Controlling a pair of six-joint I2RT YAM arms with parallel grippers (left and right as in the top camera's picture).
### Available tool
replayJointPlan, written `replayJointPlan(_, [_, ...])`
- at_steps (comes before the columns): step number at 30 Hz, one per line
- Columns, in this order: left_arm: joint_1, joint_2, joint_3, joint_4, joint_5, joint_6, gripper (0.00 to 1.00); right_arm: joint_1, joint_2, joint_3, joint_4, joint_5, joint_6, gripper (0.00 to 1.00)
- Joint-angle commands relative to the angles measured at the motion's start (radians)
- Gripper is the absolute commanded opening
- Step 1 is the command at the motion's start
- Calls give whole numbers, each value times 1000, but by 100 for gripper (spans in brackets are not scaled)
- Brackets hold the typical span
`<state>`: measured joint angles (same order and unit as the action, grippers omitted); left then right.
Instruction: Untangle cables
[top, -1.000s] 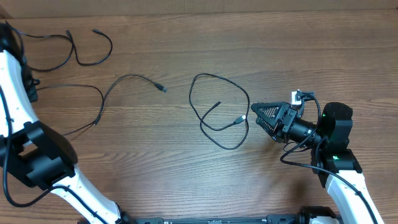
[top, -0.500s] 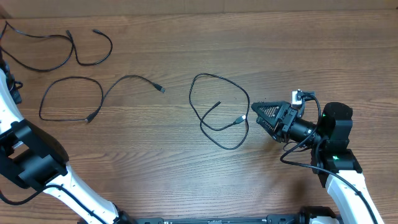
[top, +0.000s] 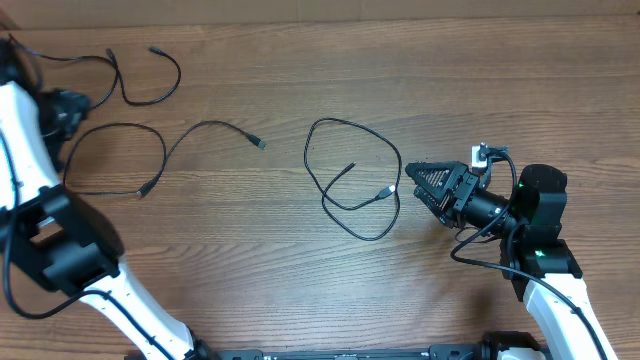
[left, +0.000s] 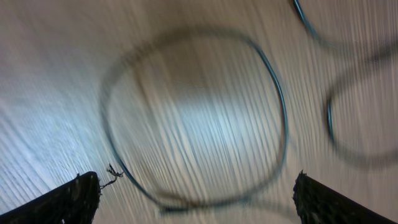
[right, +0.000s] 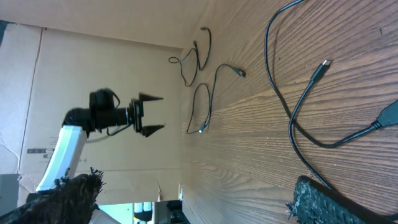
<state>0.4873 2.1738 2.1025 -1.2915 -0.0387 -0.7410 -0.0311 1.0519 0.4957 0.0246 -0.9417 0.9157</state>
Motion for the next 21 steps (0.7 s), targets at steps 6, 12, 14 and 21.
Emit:
replayJointPlan(6, [-279,14,-31,-66,3,181,99,-1,-7,8,3,6,-8,100])
replayJointPlan(12, [-426,14,-151,-19,-81,222,100,-1,-7,8,3,6,-8,100])
replayJointPlan(14, [-457,14,-198,-11,-112,222,100,-1,-7,8,2,6,-8,100])
replayJointPlan(21, [-463,14,-328,16,-136,287,100,-1,-7,8,2,6,-8,100])
